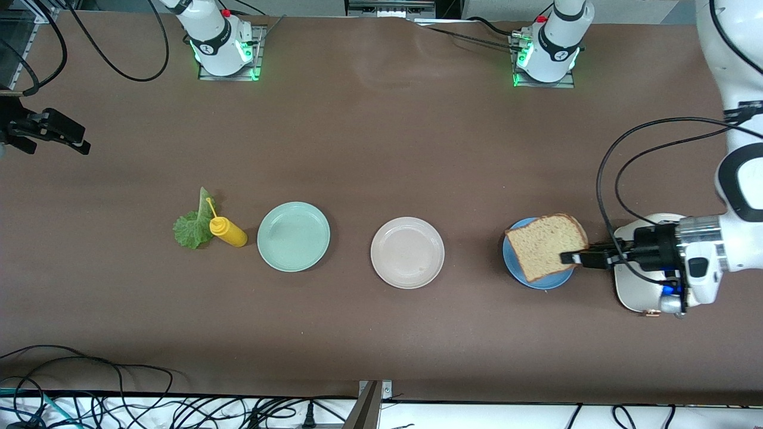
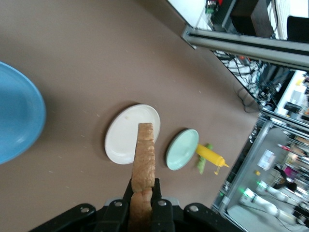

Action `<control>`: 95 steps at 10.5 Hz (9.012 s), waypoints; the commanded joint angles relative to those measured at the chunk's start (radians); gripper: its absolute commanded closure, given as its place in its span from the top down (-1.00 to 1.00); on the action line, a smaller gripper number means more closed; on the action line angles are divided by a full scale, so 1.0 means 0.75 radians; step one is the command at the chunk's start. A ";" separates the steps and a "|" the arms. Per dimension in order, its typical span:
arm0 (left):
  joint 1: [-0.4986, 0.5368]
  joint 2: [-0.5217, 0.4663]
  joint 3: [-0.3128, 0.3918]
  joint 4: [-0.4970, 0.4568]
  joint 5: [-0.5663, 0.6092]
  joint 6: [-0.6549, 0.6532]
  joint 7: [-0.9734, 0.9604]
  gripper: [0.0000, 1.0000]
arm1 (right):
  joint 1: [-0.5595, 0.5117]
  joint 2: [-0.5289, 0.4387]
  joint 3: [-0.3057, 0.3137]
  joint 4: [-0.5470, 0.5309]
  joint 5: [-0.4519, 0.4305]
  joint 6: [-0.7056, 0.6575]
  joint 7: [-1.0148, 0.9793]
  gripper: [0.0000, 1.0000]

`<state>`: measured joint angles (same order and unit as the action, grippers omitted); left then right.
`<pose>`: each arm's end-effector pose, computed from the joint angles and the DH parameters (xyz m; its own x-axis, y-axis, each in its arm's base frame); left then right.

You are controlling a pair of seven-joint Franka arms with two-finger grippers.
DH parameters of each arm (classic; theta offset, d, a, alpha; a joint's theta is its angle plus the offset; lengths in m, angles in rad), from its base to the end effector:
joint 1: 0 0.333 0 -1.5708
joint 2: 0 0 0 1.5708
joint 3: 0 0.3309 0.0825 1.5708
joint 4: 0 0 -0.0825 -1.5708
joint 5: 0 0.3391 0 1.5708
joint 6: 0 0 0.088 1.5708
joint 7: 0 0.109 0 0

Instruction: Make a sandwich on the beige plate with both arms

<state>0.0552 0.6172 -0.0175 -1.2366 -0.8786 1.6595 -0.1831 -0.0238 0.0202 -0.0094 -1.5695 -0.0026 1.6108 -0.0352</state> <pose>0.6855 -0.0484 0.4515 0.9087 0.2170 -0.3565 0.4129 -0.5918 0.6923 0.5198 -0.0175 0.6311 0.9998 0.0021 0.0210 0.0020 -1.0000 0.0035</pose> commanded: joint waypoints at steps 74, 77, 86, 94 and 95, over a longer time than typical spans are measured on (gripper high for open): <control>-0.299 -0.489 0.289 -0.607 1.129 -0.065 0.302 1.00 | -0.001 0.221 0.060 -1.084 0.004 1.512 -0.086 -1.00; -0.278 -0.581 0.293 -0.605 1.129 -0.069 0.279 1.00 | -0.001 0.184 0.060 -0.886 0.001 1.151 -0.086 -1.00; -0.286 -0.727 0.259 -0.538 1.131 -0.196 0.289 1.00 | 0.101 0.241 0.062 -0.223 0.012 0.350 -0.017 -1.00; -0.307 -0.672 0.259 -0.354 1.131 -0.284 0.216 1.00 | 0.536 0.496 0.062 0.106 0.012 0.319 1.046 -1.00; -0.307 -0.670 0.261 -0.354 1.122 -0.284 0.155 1.00 | 0.590 0.574 0.062 0.202 0.012 0.325 1.205 -1.00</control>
<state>-0.1671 0.0892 0.1793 -1.5323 -0.0640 1.4678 -0.0133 0.3671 0.3473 0.0457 -1.5584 0.0021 1.8736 0.7297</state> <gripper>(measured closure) 0.000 0.952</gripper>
